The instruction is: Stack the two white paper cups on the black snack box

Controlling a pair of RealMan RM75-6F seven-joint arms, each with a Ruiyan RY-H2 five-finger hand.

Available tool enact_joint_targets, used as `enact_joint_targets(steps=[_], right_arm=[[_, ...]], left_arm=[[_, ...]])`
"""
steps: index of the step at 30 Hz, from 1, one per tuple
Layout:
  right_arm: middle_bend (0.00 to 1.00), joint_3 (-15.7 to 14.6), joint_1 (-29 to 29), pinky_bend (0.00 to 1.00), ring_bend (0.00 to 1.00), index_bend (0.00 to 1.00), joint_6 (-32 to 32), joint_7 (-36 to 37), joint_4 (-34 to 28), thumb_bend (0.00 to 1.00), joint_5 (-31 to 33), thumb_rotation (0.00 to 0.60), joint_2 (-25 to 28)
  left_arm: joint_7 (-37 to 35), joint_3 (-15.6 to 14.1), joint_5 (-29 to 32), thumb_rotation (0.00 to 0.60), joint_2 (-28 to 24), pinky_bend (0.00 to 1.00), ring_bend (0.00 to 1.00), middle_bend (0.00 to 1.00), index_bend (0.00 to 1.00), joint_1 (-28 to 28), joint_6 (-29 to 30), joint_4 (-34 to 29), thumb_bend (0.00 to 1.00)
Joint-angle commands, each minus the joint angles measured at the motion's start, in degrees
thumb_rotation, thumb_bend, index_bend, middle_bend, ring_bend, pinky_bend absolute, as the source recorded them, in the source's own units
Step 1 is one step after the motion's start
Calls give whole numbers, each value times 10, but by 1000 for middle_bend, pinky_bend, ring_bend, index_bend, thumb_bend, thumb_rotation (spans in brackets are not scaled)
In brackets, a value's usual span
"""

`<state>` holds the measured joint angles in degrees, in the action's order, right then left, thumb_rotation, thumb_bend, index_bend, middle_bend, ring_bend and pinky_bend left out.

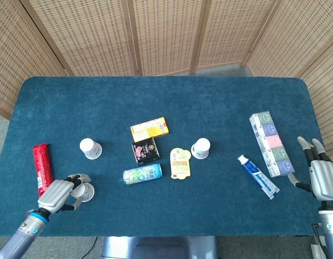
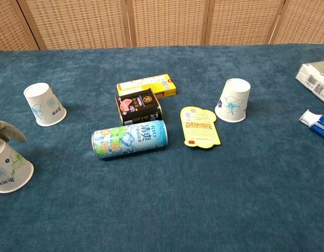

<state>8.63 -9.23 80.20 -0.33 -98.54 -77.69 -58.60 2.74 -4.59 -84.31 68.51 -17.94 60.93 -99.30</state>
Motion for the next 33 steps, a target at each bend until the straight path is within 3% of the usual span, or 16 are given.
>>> enact_joint_targets(steps=[1, 8, 19, 27, 33], right_arm=[[182, -1, 1, 317, 0, 0, 0, 2, 0, 283, -1, 600, 0], [182, -1, 4, 318, 0, 0, 5, 4, -1, 282, -3, 600, 2], [183, -1, 5, 318, 0, 0, 5, 8, 0, 282, -3, 600, 2], [182, 0, 1, 318, 0, 0, -1, 5, 1, 282, -1, 600, -3], [183, 1, -1, 318, 0, 0, -4, 1, 0, 282, 1, 600, -4]], left_arm=[[1, 1, -2, 600, 3, 586, 266, 245, 262, 0, 3, 3, 478], [2, 1, -6, 600, 10, 661, 364, 341, 367, 1, 13, 8, 479], [-25, 11, -27, 600, -34, 670, 374, 350, 371, 0, 45, -25, 478], [-60, 42, -37, 600, -100, 666, 368, 345, 366, -9, 82, -58, 478], [-75, 68, -11, 600, -121, 661, 365, 342, 361, -30, 65, -53, 477]])
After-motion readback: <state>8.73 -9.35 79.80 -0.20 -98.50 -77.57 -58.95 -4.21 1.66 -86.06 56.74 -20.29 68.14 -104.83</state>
